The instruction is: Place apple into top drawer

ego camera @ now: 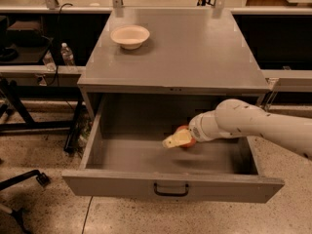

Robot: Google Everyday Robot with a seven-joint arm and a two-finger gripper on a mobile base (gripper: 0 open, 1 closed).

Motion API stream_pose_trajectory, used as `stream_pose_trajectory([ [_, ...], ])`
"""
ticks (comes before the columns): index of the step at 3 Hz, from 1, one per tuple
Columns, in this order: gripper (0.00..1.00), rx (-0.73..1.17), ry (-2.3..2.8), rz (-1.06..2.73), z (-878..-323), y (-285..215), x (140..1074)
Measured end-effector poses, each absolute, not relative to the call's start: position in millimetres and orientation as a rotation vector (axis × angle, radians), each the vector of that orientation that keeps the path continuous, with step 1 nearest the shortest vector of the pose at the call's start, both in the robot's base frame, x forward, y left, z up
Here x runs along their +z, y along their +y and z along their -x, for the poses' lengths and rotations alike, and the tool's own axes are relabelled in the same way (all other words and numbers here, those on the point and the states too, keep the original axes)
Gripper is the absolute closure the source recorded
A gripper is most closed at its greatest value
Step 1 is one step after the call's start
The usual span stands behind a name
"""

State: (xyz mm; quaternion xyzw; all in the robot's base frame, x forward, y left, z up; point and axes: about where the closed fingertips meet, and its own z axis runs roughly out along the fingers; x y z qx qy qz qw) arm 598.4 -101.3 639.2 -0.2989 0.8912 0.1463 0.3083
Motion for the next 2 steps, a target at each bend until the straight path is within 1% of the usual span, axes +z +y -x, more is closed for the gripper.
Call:
stream_pose_trajectory([
  [1, 0.00, 0.382, 2.330, 0.778, -595.0, -114.1, 657.2],
  [2, 0.00, 0.379, 2.294, 0.759, -579.3, -134.9, 691.1],
])
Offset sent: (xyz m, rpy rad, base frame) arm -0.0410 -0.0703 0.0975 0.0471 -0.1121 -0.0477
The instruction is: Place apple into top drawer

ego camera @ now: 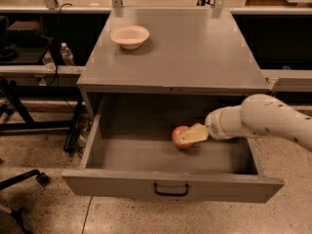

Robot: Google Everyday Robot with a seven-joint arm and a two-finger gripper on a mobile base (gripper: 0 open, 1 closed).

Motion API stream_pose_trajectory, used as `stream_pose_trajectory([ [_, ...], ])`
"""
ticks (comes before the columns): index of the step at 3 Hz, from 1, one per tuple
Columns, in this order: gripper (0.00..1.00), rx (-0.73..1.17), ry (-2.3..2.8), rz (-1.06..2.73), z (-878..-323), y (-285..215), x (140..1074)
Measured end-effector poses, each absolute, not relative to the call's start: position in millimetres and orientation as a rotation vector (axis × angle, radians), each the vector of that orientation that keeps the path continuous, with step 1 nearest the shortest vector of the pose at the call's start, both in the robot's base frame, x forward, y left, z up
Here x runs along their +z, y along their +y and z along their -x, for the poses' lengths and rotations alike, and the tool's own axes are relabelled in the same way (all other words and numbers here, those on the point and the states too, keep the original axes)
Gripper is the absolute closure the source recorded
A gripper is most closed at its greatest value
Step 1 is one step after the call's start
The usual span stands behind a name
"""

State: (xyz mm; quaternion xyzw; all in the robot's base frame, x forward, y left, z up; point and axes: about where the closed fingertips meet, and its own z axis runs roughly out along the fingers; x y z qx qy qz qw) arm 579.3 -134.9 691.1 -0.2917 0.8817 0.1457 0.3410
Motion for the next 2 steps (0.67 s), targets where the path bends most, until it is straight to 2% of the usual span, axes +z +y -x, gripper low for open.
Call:
stream_pose_trajectory([
  [2, 0.00, 0.391, 2.250, 0.674, -539.0, -190.6, 742.8],
])
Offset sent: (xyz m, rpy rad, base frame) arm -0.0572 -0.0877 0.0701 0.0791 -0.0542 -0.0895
